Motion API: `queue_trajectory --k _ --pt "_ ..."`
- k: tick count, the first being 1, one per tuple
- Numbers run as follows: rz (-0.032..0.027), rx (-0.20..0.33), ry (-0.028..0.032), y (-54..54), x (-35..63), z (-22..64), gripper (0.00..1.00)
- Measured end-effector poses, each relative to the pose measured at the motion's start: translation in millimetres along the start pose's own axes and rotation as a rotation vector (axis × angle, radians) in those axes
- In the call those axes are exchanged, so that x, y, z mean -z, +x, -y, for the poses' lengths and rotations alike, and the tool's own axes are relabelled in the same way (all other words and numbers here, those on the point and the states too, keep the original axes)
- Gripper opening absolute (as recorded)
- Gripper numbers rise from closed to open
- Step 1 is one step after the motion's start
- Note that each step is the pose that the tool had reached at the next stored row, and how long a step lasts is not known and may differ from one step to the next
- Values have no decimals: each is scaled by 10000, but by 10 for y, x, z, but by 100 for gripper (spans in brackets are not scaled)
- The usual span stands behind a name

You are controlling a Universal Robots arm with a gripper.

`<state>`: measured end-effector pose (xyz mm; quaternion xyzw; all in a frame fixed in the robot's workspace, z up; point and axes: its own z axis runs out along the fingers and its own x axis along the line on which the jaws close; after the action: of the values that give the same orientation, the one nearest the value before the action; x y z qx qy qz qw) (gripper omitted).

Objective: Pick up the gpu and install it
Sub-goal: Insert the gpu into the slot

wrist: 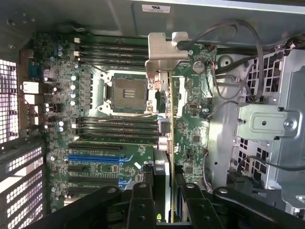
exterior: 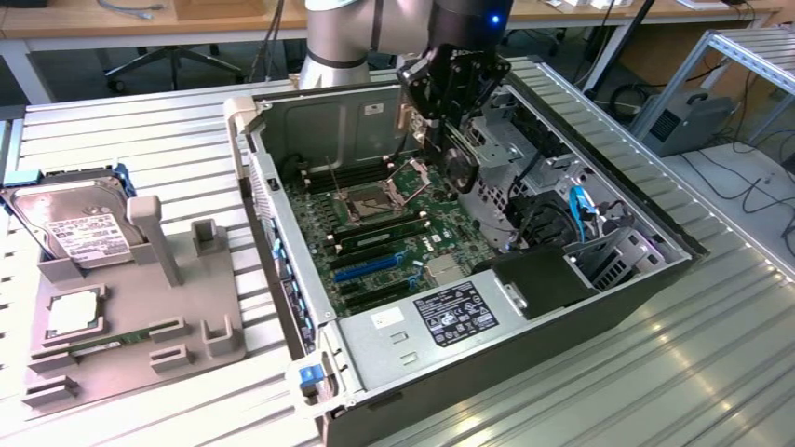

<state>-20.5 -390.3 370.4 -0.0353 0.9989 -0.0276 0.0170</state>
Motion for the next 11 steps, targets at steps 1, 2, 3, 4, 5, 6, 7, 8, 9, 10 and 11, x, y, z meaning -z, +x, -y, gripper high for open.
queue_trajectory --k 1,2,3,4,5,6,7,8,9,10,11 --pt "5 83 -2 0 0 0 27" --pt "8 151 -4 0 0 0 27" --pt "13 223 -7 0 0 0 27" --pt "17 318 -10 0 0 0 27" --pt "22 390 -12 0 0 0 27" --pt "26 454 -14 0 0 0 27" --pt "29 523 -16 0 0 0 27" --pt "33 580 -18 0 0 0 27" --pt "37 650 -21 0 0 0 27" --pt "40 717 -23 0 0 0 27" --pt "45 798 -25 0 -1 0 27"
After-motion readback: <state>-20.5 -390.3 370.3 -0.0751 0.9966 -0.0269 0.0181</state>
